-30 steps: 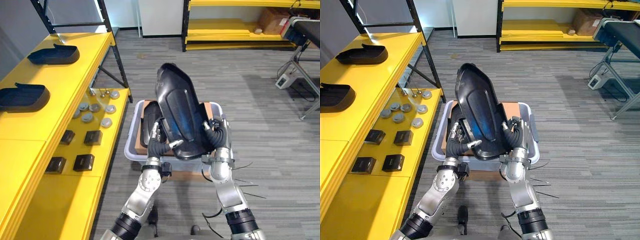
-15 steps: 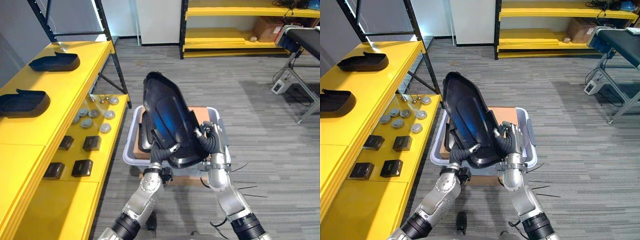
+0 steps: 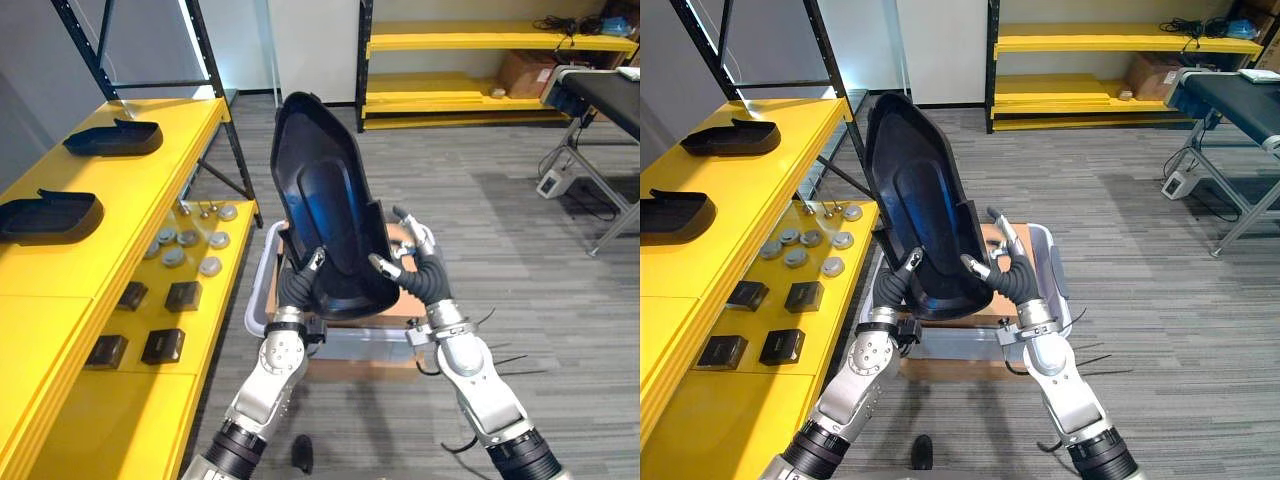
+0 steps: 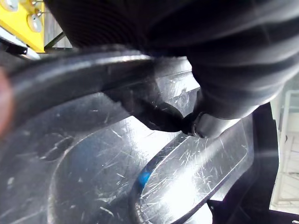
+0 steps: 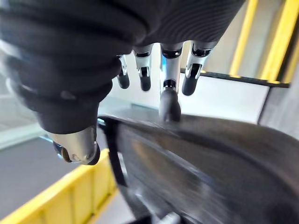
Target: Walk over and take plastic housings, then place them on the shelf
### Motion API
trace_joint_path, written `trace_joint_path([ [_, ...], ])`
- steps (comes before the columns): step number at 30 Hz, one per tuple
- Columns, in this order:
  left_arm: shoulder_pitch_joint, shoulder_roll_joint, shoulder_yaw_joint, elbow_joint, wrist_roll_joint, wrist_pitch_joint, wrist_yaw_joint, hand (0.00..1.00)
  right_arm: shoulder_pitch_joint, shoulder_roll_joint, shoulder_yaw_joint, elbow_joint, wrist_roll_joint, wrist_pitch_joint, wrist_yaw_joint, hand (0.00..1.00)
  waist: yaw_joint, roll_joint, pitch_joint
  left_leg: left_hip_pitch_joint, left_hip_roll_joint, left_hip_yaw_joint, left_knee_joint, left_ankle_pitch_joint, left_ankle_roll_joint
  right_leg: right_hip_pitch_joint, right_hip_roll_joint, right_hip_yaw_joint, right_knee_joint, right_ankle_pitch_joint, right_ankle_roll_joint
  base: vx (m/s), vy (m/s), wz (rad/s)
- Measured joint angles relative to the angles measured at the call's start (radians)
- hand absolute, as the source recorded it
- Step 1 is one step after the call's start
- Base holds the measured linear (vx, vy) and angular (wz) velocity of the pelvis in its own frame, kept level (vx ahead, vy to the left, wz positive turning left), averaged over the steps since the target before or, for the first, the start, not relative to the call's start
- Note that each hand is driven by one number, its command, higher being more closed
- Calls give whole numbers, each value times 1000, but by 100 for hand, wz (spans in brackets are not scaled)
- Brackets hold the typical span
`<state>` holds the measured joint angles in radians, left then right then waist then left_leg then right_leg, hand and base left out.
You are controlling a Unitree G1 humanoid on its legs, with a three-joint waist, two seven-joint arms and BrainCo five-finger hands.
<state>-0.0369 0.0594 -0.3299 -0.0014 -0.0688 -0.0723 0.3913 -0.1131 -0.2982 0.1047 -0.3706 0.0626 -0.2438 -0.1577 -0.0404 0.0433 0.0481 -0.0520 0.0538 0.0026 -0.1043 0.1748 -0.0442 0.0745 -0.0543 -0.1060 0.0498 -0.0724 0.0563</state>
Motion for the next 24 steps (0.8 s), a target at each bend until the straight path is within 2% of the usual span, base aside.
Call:
trace_joint_path([
  [3,63,-9,54,-33,5,8,0,100,-7,6,-171,-5,93,-32,-7,0,-2,0,0,-6,0,1,0,-1,1,-5,0,-1,0,-2,-4,-33,-2,2],
  [5,104,-11,102,-72,5,9,1,100,-4,26,-307,10,150,-41,-26,0,-3,0,0,-10,0,1,0,-1,1,-9,0,-2,-2,-3,-4,0,0,0],
  [6,121,-15,133,-89,5,9,1,100,5,36,-386,34,192,-60,-50,0,-3,-1,-1,-11,-1,0,0,-1,1,-9,-1,-3,-2,-3,-4,0,0,0],
  [8,142,-21,167,-107,5,8,3,100,28,48,-477,81,226,-66,-72,0,-4,-3,-4,-13,-2,0,0,-1,1,-9,-2,-3,-2,-2,-4,9,-9,5],
  [11,193,-28,221,-147,5,8,3,100,113,69,-614,267,251,-72,-134,0,-8,-7,-18,-19,-3,-1,0,-1,1,-12,-2,-5,-4,-1,-1,4,-3,3],
  [13,238,-37,259,-187,5,4,3,100,194,98,-689,465,254,-54,-171,0,-13,-4,-25,-21,-3,-4,0,0,1,-12,-2,-9,-9,-2,-2,0,0,0],
  [16,261,-47,272,-200,4,-17,3,100,282,124,-723,722,298,-14,-168,0,-15,3,-29,-22,-2,-11,0,-1,1,-8,0,-18,-10,-4,-3,22,-37,4],
  [18,261,-46,271,-200,3,-27,-2,100,317,144,-719,890,322,26,-140,0,-15,5,-30,-23,-2,-19,0,-1,1,-7,0,-26,-5,-7,-4,14,-30,12],
  [19,263,-46,263,-200,2,-33,-18,100,357,171,-693,995,320,50,-105,0,-19,3,-29,-21,-3,-22,0,-1,1,-5,0,-28,6,-16,-4,9,-23,15],
  [22,285,-46,244,-215,0,-42,-42,100,399,229,-645,1139,320,82,-35,0,-18,-3,-25,-7,-3,-24,1,-4,-1,2,-3,-32,43,-39,-3,17,-28,9],
  [24,310,-50,231,-237,-3,-45,-67,100,425,288,-595,1233,319,123,6,0,-5,-11,-19,2,-7,-36,1,-17,-6,4,-10,-54,94,-72,-1,-56,-34,18],
])
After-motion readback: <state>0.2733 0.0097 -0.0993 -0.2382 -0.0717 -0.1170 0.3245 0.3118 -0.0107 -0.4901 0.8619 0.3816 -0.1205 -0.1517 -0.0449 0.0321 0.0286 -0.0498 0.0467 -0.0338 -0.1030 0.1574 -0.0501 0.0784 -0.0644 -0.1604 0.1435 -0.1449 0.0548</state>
